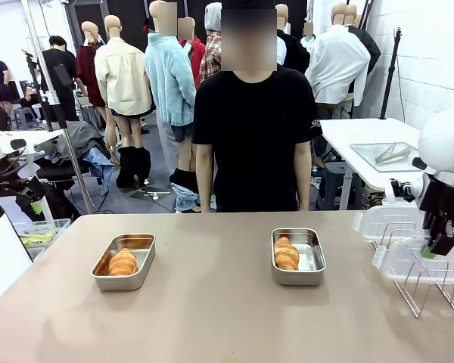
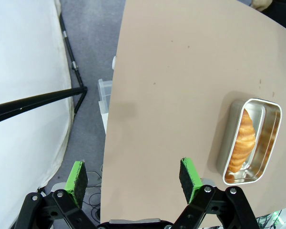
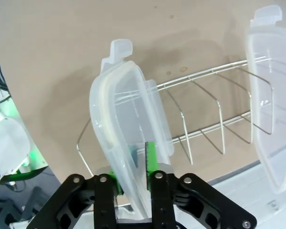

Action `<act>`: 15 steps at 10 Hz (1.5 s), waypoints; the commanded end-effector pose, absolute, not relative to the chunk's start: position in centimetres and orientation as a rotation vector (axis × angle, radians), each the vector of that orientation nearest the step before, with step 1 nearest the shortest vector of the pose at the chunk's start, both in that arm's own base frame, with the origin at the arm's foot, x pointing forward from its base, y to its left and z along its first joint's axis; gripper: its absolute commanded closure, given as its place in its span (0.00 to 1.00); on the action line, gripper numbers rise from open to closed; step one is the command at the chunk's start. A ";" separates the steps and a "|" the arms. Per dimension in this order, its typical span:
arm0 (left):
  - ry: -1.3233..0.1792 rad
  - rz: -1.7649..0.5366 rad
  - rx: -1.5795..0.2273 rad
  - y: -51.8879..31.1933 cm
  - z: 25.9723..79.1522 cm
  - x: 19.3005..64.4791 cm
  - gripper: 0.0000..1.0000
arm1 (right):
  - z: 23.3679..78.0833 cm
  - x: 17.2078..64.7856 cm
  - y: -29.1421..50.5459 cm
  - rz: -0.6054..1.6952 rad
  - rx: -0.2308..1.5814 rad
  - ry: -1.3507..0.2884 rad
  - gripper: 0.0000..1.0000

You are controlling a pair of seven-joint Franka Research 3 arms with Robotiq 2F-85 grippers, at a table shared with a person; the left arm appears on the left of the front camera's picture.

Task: Place the bread in airtight containers.
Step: Pick up one Airtight Container lid and hand it to the human, then release when the human grabs the Airtight Container lid.

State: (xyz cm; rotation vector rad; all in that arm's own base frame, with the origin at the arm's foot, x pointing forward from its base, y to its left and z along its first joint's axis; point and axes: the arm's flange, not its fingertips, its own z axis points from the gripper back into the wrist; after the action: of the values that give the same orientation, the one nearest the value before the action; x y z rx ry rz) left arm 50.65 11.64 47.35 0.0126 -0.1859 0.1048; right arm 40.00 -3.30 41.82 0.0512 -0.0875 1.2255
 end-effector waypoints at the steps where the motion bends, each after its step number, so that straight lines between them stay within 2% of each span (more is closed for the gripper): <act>1: -0.183 0.108 0.014 11.7 47.5 50.6 0.00 | 41.1 40.0 -3.0 1.211 0.097 -0.078 1.00; 4: -0.183 0.108 0.014 11.7 47.5 50.6 0.00 | 41.0 39.9 -3.0 1.186 0.120 -0.080 1.00; 5: -0.183 0.108 0.014 11.7 47.5 50.6 0.00 | 42.0 40.5 -3.3 1.220 0.050 -0.107 1.00; 11: -0.183 0.108 0.014 11.7 47.5 50.6 0.00 | 42.2 40.7 -3.2 1.222 0.046 -0.119 1.00; 15: -0.183 0.108 0.014 11.7 47.5 50.6 0.00 | 54.4 41.9 -0.6 0.986 0.008 -0.161 1.00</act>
State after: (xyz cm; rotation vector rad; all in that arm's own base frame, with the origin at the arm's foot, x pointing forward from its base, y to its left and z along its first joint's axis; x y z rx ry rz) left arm 50.65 11.64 47.35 0.0126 -0.1859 0.1048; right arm 40.72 -1.70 52.23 0.0052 -0.1671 1.0530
